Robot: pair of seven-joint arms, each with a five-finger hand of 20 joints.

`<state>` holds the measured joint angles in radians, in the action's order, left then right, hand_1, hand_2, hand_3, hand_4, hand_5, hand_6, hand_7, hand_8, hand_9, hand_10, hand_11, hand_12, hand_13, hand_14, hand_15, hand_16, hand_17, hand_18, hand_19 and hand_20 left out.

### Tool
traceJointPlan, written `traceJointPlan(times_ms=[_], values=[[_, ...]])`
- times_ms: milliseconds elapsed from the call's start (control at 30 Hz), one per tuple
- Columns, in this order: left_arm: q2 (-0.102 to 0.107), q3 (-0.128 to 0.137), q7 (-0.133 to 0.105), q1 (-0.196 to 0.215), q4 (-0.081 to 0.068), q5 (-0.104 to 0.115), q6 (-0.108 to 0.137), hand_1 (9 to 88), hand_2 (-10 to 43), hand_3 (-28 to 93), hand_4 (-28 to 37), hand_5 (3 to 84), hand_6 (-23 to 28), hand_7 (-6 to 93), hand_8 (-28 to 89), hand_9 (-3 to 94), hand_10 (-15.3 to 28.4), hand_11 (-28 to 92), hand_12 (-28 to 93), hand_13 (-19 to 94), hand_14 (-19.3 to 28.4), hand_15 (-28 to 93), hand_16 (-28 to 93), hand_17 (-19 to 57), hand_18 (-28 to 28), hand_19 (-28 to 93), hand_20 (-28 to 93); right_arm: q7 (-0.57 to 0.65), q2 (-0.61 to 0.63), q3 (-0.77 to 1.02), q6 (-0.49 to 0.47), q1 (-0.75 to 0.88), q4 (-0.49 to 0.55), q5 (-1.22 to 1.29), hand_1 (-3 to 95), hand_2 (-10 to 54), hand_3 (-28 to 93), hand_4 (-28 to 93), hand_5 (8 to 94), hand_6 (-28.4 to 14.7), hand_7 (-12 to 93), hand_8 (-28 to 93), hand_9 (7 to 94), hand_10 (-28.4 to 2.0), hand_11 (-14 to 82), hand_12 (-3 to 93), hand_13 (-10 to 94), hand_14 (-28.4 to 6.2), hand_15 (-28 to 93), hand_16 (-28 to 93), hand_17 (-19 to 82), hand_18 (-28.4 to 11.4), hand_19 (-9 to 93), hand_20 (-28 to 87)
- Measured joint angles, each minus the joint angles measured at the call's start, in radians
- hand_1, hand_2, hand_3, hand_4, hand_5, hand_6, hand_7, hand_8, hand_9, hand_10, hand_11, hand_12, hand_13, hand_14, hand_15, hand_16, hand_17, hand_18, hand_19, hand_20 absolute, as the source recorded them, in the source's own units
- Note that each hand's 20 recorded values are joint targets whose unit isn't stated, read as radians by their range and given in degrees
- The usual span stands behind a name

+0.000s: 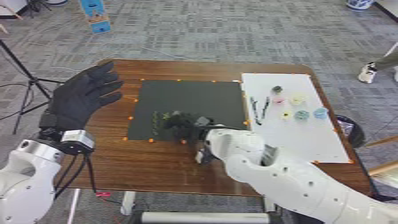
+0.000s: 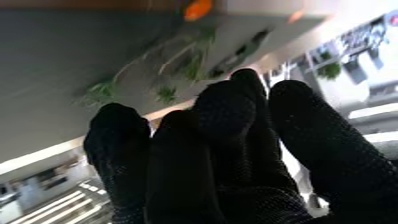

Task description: Arrange flowers

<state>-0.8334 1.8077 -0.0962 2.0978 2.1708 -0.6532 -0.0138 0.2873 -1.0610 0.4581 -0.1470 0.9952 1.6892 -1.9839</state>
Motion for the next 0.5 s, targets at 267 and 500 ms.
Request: traceJointPlan(times_ms=[267,500], values=[[0.000,-0.001,-0.001,0.000,0.000,0.000,0.000,23.1,-4.0,71,-28.3,30.6,2.8,20.4,-10,29.2,12.8,25,18,24,14.8,29,1,-9.3,22.6,45,9,0.025,-0.027,-0.030,-0.025,-0.048,-0.035,-0.001,19.2,18.1,92,-9,41.9,2.3,17,-13,82.9,-10.6,63.6,35.7,85,-5.3,86,40,57,-23.0,93,74],[0.001,-0.001,-0.001,0.000,0.000,0.000,0.000,23.2,-4.0,71,-28.3,30.6,2.8,20.5,-10,29.2,12.8,25,18,24,14.8,29,1,-9.3,22.6,45,9,0.056,-0.032,-0.020,-0.025,-0.047,-0.051,0.000,19.0,18.1,91,-9,41.9,1.9,16,-13,83.0,-10.5,63.6,35.6,85,-5.2,86,40,57,-23.0,93,74]])
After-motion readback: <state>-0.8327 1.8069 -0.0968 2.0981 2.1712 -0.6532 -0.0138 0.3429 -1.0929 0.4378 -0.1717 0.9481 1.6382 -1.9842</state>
